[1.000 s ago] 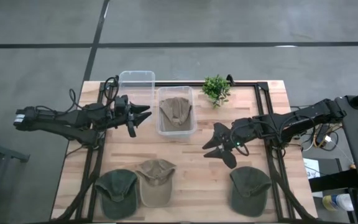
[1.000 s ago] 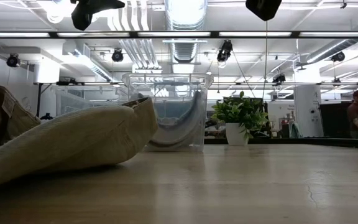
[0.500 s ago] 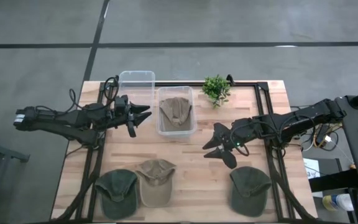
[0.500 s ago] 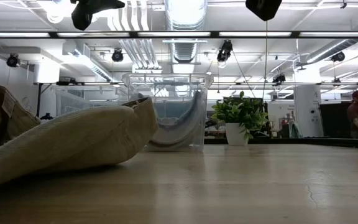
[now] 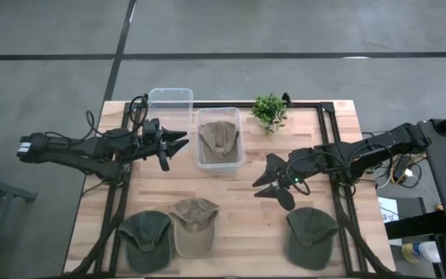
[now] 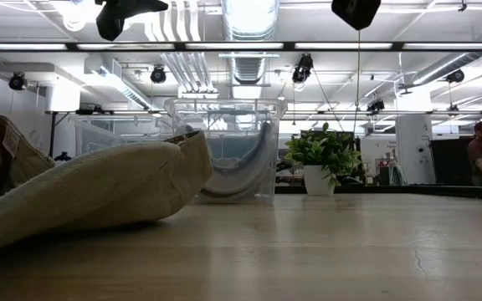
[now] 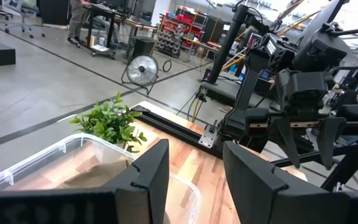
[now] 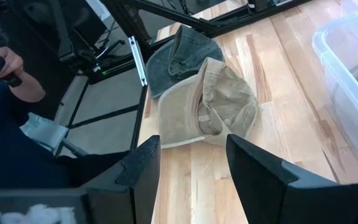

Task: Pick & Place hat
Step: Put the brown cap into the right transparent bin

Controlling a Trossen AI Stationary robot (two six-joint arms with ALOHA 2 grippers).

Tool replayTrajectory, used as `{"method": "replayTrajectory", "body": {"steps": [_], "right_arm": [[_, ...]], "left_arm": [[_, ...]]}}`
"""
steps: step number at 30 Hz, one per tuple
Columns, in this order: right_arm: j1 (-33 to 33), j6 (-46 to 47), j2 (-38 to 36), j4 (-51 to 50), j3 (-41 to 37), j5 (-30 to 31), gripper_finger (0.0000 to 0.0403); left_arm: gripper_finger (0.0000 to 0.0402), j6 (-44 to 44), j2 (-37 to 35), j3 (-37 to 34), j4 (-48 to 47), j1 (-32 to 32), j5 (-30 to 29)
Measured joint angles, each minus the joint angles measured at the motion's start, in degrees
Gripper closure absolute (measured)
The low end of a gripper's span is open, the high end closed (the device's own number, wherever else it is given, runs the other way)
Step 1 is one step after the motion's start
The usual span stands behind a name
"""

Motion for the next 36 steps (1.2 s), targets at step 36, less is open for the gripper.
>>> {"method": "replayTrajectory", "body": {"steps": [36], "right_arm": [[0.00,0.20,0.00,0.05,-1.03,0.00,0.0225]], "left_arm": [[0.0257,-0.13,0.01,0.00,-0.05,0.00,0.01]]}}
